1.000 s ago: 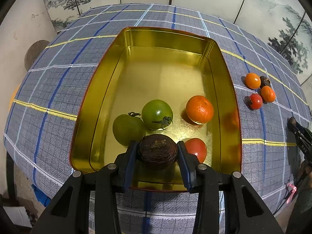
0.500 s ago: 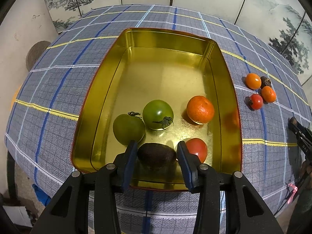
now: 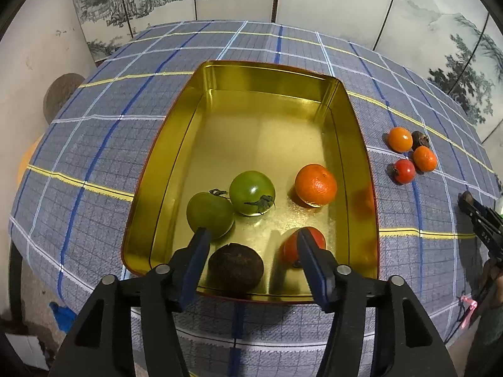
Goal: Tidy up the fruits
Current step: 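Carry the brown fruit with the left gripper into the tin and release, then carry the brown fruit with the right gripper into the tin and release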
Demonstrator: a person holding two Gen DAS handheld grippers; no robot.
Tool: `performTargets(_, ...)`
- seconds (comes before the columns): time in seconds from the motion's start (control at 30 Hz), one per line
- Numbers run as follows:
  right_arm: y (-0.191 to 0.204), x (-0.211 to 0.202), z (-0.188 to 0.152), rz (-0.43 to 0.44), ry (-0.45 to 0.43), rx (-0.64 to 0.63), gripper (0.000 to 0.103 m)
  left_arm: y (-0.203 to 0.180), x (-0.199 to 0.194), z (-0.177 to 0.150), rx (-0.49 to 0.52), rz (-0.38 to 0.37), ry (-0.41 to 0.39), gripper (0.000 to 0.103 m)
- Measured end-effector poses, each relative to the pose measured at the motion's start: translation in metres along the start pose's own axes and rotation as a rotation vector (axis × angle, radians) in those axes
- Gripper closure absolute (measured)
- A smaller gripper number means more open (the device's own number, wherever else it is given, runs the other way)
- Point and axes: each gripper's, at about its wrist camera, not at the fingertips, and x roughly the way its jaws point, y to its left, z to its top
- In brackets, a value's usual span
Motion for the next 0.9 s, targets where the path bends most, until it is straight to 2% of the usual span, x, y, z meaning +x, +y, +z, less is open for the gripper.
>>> performTargets(0.1,0.001,0.001,0.001,-0.012,0.004,0.011,0.072,-0.001,-0.003,-0.001,0.005,0.002,-0.013,0.040)
performTargets(0.3,0.009,-0.008,0.006,0.001,-0.008,0.019,0.072,-0.002,-0.012,-0.004,0.005,-0.002,-0.053,0.028)
performTargets(0.47,0.028,-0.021,0.016,0.042,-0.032,-0.005,0.072,-0.002,-0.021,-0.008,0.005,-0.008,-0.091,0.027)
performTargets(0.7,0.078,-0.043,0.033,0.150,-0.077,-0.081,0.072,0.008,-0.039,-0.012,-0.022,0.010,-0.175,0.027)
performTargets(0.9,0.130,-0.051,0.046,0.279,-0.089,-0.138,0.072,0.028,-0.049,-0.014,-0.075,0.032,-0.195,0.027)
